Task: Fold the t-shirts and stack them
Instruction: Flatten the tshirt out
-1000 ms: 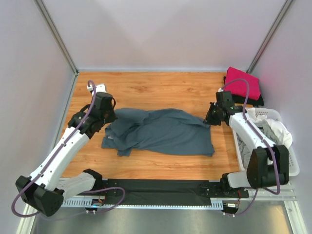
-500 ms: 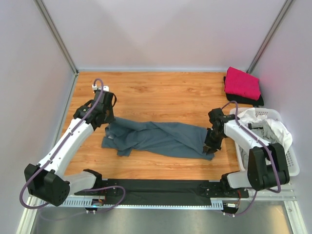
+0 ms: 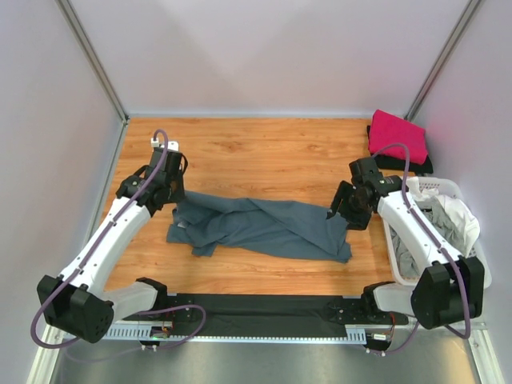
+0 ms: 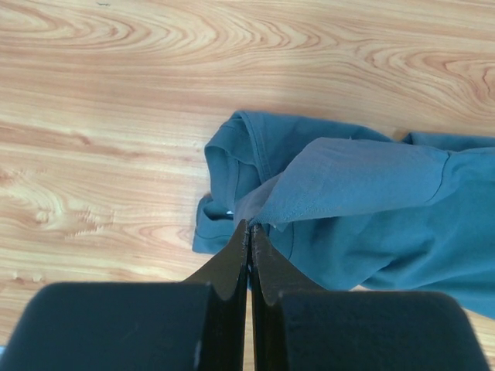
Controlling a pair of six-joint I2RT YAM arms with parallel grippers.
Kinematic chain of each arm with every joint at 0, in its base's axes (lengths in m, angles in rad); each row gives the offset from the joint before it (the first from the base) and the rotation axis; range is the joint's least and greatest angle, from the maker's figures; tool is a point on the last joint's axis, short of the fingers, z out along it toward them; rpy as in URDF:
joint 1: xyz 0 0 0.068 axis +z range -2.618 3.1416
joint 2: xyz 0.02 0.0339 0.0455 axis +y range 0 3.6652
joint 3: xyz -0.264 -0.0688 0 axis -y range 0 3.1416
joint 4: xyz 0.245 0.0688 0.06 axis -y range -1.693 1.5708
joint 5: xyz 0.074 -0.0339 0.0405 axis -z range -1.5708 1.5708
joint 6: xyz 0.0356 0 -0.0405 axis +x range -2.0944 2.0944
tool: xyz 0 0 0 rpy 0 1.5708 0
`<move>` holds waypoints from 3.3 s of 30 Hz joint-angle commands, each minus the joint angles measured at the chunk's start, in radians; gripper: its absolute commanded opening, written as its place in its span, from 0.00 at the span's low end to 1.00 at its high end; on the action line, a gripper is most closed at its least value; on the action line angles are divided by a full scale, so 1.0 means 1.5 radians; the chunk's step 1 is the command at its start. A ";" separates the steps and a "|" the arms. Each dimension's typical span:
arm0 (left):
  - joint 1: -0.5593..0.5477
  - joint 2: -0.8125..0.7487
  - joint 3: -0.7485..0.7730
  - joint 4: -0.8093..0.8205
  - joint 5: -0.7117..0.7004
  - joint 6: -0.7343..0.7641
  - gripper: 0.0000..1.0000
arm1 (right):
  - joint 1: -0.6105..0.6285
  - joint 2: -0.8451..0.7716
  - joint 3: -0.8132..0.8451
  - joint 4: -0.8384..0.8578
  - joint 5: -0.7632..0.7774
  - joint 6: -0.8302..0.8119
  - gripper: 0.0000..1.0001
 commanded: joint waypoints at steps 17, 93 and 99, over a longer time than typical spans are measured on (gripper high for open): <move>0.006 0.028 0.020 0.012 0.022 0.046 0.00 | 0.001 0.027 -0.133 0.127 -0.004 0.110 0.45; 0.019 0.106 0.081 0.006 0.044 0.087 0.00 | 0.018 0.025 -0.159 0.179 0.081 0.145 0.07; 0.021 0.114 0.123 0.014 0.037 0.113 0.00 | 0.018 0.015 -0.080 0.145 0.151 0.099 0.01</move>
